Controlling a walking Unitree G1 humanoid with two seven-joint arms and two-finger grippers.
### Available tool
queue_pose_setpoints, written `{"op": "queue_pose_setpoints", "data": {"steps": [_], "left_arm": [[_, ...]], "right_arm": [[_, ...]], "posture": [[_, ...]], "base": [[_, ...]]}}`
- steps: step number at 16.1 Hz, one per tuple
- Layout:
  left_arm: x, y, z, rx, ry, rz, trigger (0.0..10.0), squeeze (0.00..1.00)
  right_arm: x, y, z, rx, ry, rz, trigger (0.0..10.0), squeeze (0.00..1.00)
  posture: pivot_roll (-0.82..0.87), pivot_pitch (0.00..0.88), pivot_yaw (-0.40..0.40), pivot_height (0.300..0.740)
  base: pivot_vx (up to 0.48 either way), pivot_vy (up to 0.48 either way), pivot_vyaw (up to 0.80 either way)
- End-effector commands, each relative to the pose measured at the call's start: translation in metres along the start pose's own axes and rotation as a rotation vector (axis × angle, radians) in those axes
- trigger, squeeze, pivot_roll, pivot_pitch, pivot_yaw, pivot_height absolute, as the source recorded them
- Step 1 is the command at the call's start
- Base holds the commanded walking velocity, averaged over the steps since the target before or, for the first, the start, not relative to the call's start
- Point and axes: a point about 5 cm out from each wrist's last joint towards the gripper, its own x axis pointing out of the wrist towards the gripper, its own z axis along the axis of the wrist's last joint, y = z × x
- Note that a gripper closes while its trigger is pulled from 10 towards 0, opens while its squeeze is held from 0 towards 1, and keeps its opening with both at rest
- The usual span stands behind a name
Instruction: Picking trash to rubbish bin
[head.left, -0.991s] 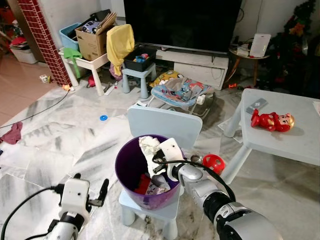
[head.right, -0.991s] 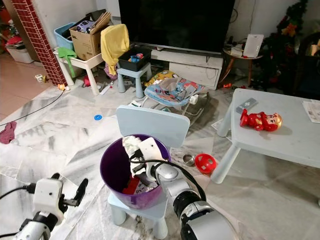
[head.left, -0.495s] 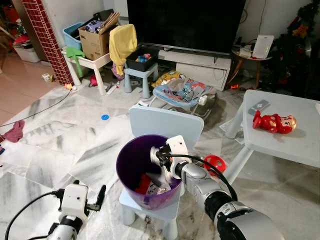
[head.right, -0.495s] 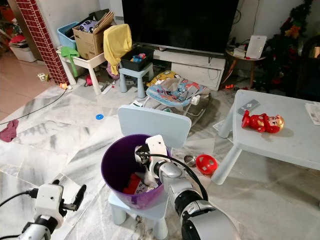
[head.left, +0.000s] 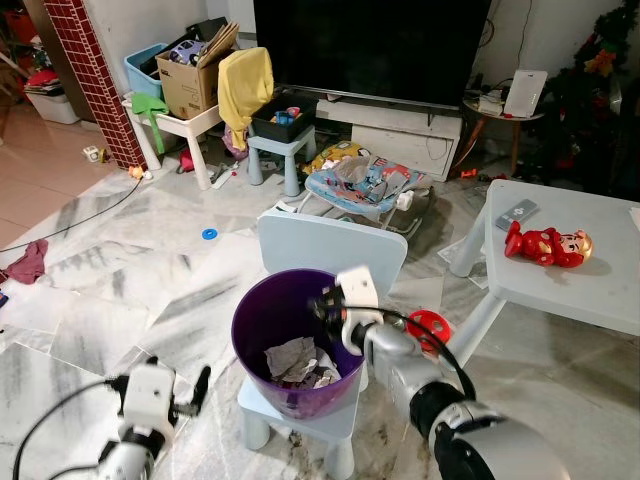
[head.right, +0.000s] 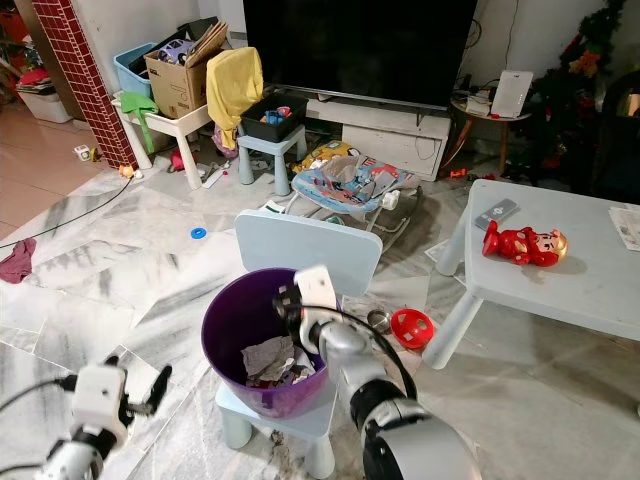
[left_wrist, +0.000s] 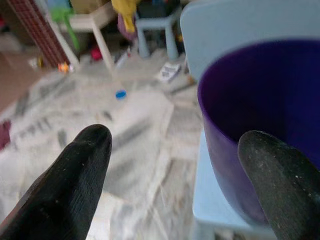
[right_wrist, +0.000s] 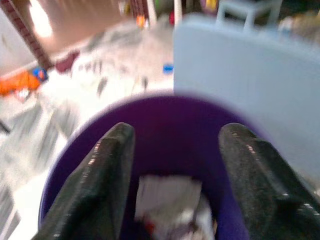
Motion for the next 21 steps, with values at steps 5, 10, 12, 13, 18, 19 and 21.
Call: {"op": "queue_pose_setpoints", "data": {"steps": [5, 10, 12, 13, 18, 19, 21], "left_arm": [[0.038, -0.017, 0.109, 0.03, -0.32, -0.021, 10.0, 1.0], [0.054, -0.032, 0.163, -0.005, -0.46, -0.058, 10.0, 1.0], [0.053, -0.035, 0.17, -0.018, -0.468, -0.057, 10.0, 1.0], [0.054, -0.036, 0.172, -0.02, -0.469, -0.051, 10.0, 1.0], [0.06, -0.037, 0.173, -0.056, -0.428, 0.004, 10.0, 1.0], [0.06, -0.037, 0.172, -0.068, -0.417, 0.004, 10.0, 1.0], [0.061, -0.037, 0.174, -0.09, -0.411, -0.01, 10.0, 0.0]], "right_arm": [[-0.016, -0.04, 0.08, -0.163, -0.418, -0.094, 10.0, 1.0], [-0.075, -0.073, 0.096, -0.28, -0.574, -0.259, 10.0, 1.0], [-0.091, -0.076, 0.096, -0.28, -0.585, -0.305, 10.0, 1.0], [-0.099, -0.077, 0.096, -0.276, -0.583, -0.326, 10.0, 1.0], [-0.113, -0.075, 0.099, -0.226, -0.567, -0.38, 10.0, 1.0], [-0.113, -0.074, 0.099, -0.218, -0.559, -0.38, 10.0, 1.0], [-0.113, -0.07, 0.1, -0.212, -0.546, -0.375, 10.0, 1.0]], "posture": [[0.02, 0.0, 0.006, 0.74], [-0.07, 0.0, 0.039, 0.74], [-0.09, 0.0, 0.045, 0.74], [-0.1, 0.0, 0.048, 0.74], [-0.1, 0.0, 0.048, 0.74], [-0.1, 0.0, 0.046, 0.74], [-0.1, 0.0, 0.041, 0.74]], "base": [[0.0, 0.0, 0.0], [0.0, 0.0, 0.0], [0.0, 0.0, 0.0], [0.0, 0.0, 0.0], [0.0, 0.0, 0.0], [0.0, 0.0, 0.0], [0.0, 0.0, 0.0]]}}
